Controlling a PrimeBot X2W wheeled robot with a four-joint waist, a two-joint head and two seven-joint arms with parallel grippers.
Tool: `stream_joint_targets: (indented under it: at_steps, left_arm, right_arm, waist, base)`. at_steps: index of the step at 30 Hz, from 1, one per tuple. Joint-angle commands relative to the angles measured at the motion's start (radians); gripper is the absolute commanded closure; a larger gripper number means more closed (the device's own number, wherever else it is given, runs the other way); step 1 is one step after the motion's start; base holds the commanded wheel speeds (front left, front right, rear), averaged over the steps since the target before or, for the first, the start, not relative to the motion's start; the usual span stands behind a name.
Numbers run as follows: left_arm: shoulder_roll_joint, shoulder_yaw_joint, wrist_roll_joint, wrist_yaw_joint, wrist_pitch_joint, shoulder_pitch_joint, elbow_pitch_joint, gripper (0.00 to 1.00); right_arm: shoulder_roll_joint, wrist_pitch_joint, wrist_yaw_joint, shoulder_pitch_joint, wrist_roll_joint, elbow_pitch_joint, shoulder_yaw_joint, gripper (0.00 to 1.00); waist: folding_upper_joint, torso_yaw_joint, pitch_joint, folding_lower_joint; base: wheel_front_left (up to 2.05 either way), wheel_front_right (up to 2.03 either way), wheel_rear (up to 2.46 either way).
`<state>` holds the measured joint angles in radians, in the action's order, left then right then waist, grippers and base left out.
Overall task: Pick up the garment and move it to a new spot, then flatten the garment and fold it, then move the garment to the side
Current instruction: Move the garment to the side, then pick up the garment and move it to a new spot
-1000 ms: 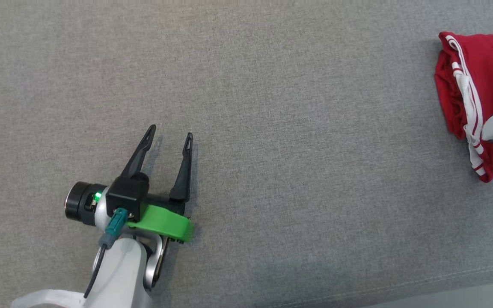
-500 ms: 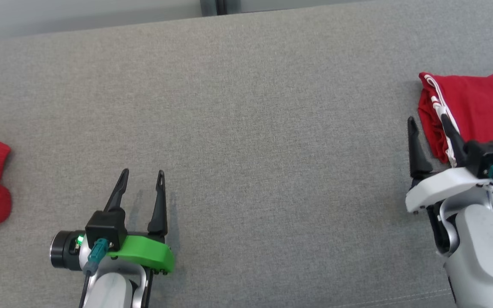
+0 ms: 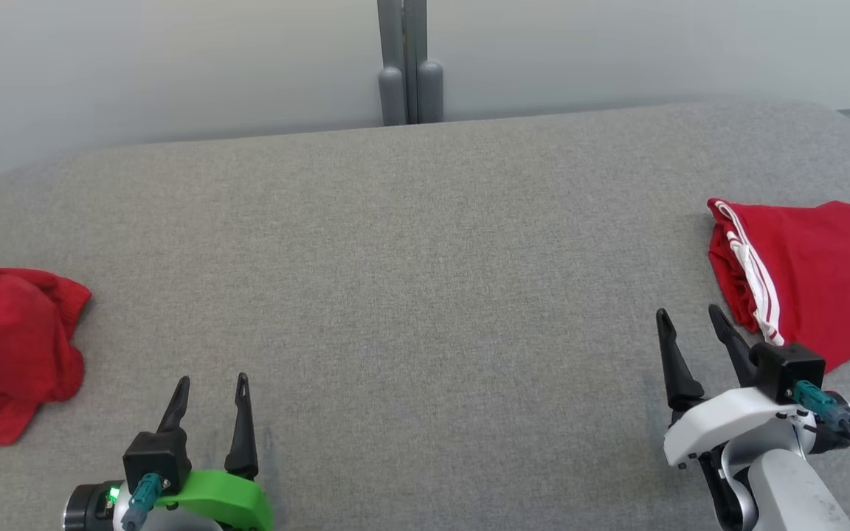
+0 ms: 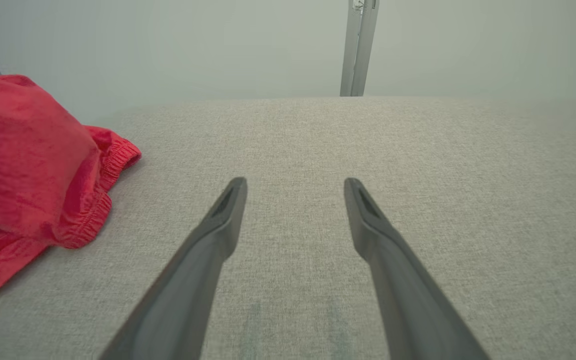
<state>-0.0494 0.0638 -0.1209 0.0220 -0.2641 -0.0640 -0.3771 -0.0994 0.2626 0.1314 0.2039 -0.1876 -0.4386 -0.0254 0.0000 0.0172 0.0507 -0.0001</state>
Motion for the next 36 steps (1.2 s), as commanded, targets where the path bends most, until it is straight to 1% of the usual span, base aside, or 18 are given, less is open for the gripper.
stream_joint_targets:
  at_steps: [1, 3, 5, 14, 16, 20, 23, 26, 32, 36]
  left_arm:
    - [-0.003, -0.008, 0.003, 0.003, 0.0, 0.015, -0.003, 0.0]
    - [-0.003, -0.015, 0.006, 0.002, 0.0, 0.023, -0.009, 0.0]
    - [-0.003, -0.018, 0.008, 0.001, 0.0, 0.025, -0.012, 0.0]
    - [-0.003, -0.02, 0.014, 0.001, 0.0, 0.033, -0.023, 0.0]
    - [-0.003, -0.018, 0.015, 0.003, 0.0, 0.026, -0.023, 0.0]
    - [-0.003, -0.025, -0.001, -0.007, 0.0, 0.011, -0.026, 0.0]
    - [-0.004, -0.036, -0.016, -0.021, 0.001, 0.004, -0.021, 0.0]
    - [-0.004, -0.05, -0.02, -0.033, 0.0, 0.005, -0.021, 0.0]
    - [-0.004, -0.087, -0.026, -0.051, 0.0, 0.014, -0.021, 0.0]
    - [-0.003, -0.108, -0.03, -0.055, 0.0, 0.021, -0.023, 0.0]
  right_arm:
    - [0.009, 0.003, -0.001, -0.023, -0.012, 0.008, 0.008, 0.0]
    - [0.016, 0.003, -0.001, -0.038, -0.019, 0.014, 0.016, 0.0]
    - [0.024, 0.003, -0.001, -0.053, -0.011, 0.015, 0.001, 0.0]
    - [0.023, 0.003, -0.002, -0.069, -0.008, 0.008, -0.004, 0.0]
    - [0.019, 0.003, -0.002, -0.071, -0.009, 0.009, 0.001, 0.0]
    - [0.013, 0.003, -0.001, -0.071, -0.003, 0.013, -0.005, 0.0]
    - [0.005, 0.003, -0.001, -0.066, -0.011, 0.015, -0.018, 0.0]
    - [0.001, 0.003, -0.001, -0.055, -0.016, 0.014, -0.039, 0.0]
    - [-0.004, 0.003, -0.001, -0.021, -0.032, 0.012, -0.104, 0.0]
    - [-0.009, 0.003, -0.001, 0.004, -0.043, 0.006, -0.152, 0.0]
  waist:
    - [0.0, 0.012, -0.045, 0.0001]
    - [0.0, 0.012, -0.054, 0.0001]
    - [0.0, 0.01, -0.059, 0.0001]
    - [0.0, 0.01, -0.069, 0.0001]
    - [0.0, 0.015, -0.066, 0.0001]
    - [0.0, 0.043, -0.056, 0.0001]
    - [0.0, 0.083, -0.046, 0.0001]
    - [0.0, 0.136, -0.037, 0.0001]
    - [0.0, 0.267, -0.015, 0.0001]
    - [0.0, 0.357, -0.003, 0.0001]
  base:
    - [0.0, 0.0, 0.0]
    - [0.0, 0.0, 0.0]
    - [0.0, 0.0, 0.0]
    - [0.0, 0.0, 0.0]
    - [0.0, 0.0, 0.0]
    - [0.0, 0.0, 0.0]
    - [0.0, 0.0, 0.0]
    - [0.0, 0.0, 0.0]
    - [0.0, 0.0, 0.0]
    - [0.0, 0.0, 0.0]
